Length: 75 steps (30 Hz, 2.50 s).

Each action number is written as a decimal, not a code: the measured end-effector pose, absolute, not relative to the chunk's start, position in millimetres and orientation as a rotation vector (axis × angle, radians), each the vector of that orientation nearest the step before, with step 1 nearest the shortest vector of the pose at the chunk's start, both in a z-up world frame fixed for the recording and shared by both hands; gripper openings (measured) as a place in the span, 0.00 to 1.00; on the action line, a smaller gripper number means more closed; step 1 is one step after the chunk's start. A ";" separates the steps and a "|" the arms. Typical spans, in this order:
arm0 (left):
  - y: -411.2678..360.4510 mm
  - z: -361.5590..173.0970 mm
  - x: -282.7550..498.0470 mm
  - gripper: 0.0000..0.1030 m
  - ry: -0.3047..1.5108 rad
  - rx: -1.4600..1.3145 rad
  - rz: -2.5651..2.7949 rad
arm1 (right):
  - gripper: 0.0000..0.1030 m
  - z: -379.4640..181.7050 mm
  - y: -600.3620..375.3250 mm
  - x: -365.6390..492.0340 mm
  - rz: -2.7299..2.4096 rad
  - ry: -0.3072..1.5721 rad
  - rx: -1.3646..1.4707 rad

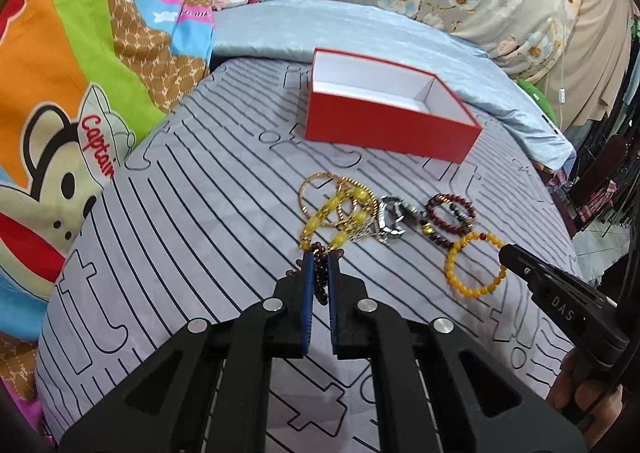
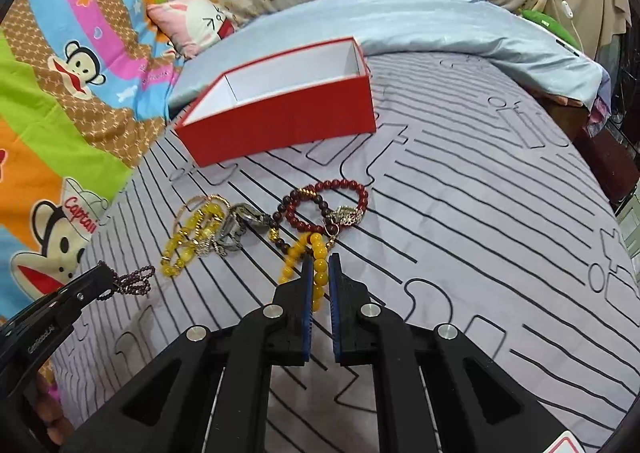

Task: Organize jewelry
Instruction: 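Carry both bracelets into the red box and open both grippers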

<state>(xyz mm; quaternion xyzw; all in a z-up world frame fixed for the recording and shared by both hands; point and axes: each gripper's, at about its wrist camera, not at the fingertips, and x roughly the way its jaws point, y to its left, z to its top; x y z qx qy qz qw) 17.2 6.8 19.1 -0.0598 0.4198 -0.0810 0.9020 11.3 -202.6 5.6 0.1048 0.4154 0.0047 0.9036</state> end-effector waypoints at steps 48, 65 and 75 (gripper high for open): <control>-85.4 58.6 319.8 0.05 0.816 0.029 -0.337 | 0.07 44.0 -220.7 312.4 0.186 0.869 0.143; -54.5 58.7 302.7 0.50 0.787 0.010 -0.224 | 0.37 64.8 -241.7 262.4 0.072 0.787 0.139; -19.1 48.9 201.3 0.54 0.810 -0.012 -0.143 | 0.38 54.9 -233.5 136.4 0.032 0.764 0.099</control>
